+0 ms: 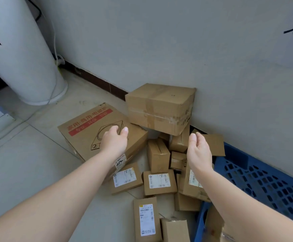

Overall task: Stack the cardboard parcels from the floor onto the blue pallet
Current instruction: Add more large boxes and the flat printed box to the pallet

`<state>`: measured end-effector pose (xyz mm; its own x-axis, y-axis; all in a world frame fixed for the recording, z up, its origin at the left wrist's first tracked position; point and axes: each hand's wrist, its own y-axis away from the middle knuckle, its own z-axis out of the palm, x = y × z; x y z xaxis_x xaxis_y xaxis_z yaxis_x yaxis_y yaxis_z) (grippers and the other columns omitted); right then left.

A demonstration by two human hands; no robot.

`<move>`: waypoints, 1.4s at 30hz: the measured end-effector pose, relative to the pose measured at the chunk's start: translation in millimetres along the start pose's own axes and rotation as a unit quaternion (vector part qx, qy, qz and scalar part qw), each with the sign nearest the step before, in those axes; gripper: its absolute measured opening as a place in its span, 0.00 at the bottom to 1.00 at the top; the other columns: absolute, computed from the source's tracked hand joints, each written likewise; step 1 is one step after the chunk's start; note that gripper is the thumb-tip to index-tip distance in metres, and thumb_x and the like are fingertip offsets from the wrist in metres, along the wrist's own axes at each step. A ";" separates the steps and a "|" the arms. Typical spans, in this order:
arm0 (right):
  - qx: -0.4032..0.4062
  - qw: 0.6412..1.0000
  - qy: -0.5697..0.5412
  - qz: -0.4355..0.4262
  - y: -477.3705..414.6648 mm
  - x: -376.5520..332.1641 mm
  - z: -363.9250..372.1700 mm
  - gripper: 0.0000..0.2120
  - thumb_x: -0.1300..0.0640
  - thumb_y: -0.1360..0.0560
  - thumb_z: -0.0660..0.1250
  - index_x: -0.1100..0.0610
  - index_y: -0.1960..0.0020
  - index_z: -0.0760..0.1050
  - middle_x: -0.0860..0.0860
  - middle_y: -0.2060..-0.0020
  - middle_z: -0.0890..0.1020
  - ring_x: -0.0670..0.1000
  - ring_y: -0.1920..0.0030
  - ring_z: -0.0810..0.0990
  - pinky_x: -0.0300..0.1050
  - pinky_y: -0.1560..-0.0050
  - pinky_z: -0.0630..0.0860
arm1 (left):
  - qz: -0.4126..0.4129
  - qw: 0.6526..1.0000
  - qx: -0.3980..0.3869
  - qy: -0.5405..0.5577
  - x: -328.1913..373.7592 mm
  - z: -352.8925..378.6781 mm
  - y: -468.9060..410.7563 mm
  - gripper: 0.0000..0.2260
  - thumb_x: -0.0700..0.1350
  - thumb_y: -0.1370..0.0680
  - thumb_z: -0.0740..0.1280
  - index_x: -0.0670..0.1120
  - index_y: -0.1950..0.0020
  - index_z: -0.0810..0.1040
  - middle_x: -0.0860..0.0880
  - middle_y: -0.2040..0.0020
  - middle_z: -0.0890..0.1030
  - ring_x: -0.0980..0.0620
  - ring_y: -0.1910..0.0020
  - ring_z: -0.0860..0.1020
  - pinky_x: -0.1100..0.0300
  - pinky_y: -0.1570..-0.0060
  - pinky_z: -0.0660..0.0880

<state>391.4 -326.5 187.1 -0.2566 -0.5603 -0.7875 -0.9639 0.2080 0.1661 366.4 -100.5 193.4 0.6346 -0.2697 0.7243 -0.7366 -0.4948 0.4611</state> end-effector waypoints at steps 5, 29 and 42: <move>0.006 1.000 0.001 0.022 -53.3 -17.3 7.5 0.25 0.43 0.19 0.48 0.52 0.25 0.57 0.49 0.28 0.65 0.51 0.28 0.62 0.50 0.30 0.59 | 0.015 1.000 -0.002 0.003 38.6 11.0 -53.2 0.24 0.56 0.19 0.54 0.49 0.25 0.61 0.48 0.26 0.64 0.46 0.31 0.67 0.51 0.38 0.66; 0.075 0.982 -0.004 0.173 -284.7 -17.5 115.4 0.25 0.43 0.19 0.48 0.52 0.26 0.59 0.50 0.28 0.66 0.55 0.28 0.63 0.54 0.30 0.60 | 0.059 0.988 -0.078 -0.121 103.5 98.9 -363.6 0.23 0.54 0.18 0.54 0.42 0.29 0.68 0.43 0.31 0.72 0.42 0.32 0.70 0.48 0.33 0.66; 0.070 0.975 -0.096 0.190 -324.3 8.9 126.0 0.22 0.47 0.18 0.49 0.46 0.25 0.55 0.45 0.30 0.66 0.49 0.30 0.65 0.46 0.30 0.61 | 0.024 0.982 -0.080 -0.171 92.2 141.0 -433.4 0.22 0.50 0.16 0.49 0.39 0.28 0.65 0.39 0.30 0.68 0.39 0.32 0.67 0.51 0.37 0.65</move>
<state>710.6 -297.9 51.5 -0.5631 -0.2643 -0.7830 -0.7788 0.4866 0.3958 777.1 -27.4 -12.0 0.6197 -0.5641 0.5457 -0.7776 -0.3466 0.5247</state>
